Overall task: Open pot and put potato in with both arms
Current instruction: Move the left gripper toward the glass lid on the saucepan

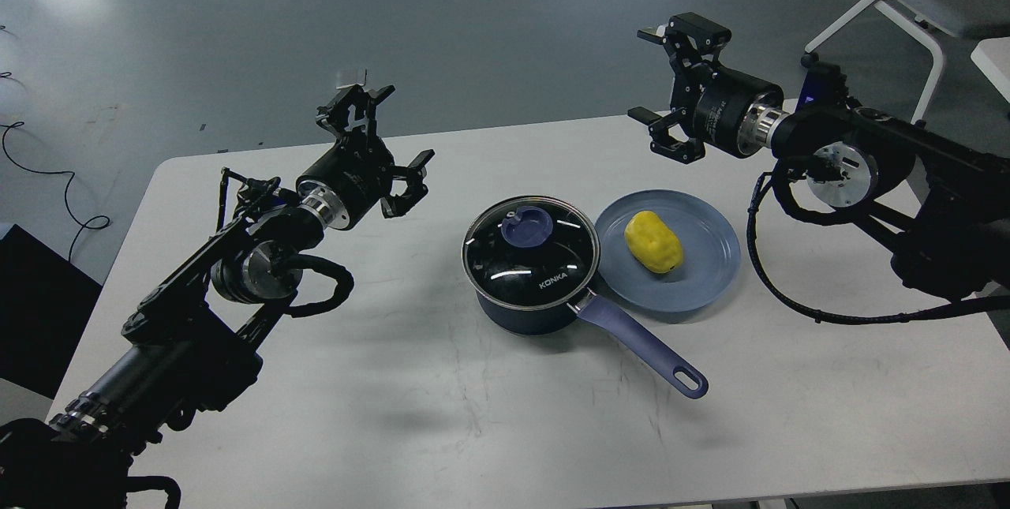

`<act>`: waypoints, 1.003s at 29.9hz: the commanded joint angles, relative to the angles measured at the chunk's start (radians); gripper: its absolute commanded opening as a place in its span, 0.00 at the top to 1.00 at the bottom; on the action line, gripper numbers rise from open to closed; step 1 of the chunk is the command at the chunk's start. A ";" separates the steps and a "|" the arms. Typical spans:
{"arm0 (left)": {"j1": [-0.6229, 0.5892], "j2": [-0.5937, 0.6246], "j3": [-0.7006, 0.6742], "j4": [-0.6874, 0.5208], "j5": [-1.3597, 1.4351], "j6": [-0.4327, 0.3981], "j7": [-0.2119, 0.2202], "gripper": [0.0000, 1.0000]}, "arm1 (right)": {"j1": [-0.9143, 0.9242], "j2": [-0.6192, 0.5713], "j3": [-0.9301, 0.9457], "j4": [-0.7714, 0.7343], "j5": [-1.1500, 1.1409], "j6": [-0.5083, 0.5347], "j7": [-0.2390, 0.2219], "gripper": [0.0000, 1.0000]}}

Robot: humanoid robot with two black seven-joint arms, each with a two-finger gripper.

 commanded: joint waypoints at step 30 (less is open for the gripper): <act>0.048 -0.021 -0.054 0.001 -0.014 0.007 -0.020 0.02 | -0.064 0.025 0.082 -0.017 0.010 0.033 -0.039 0.00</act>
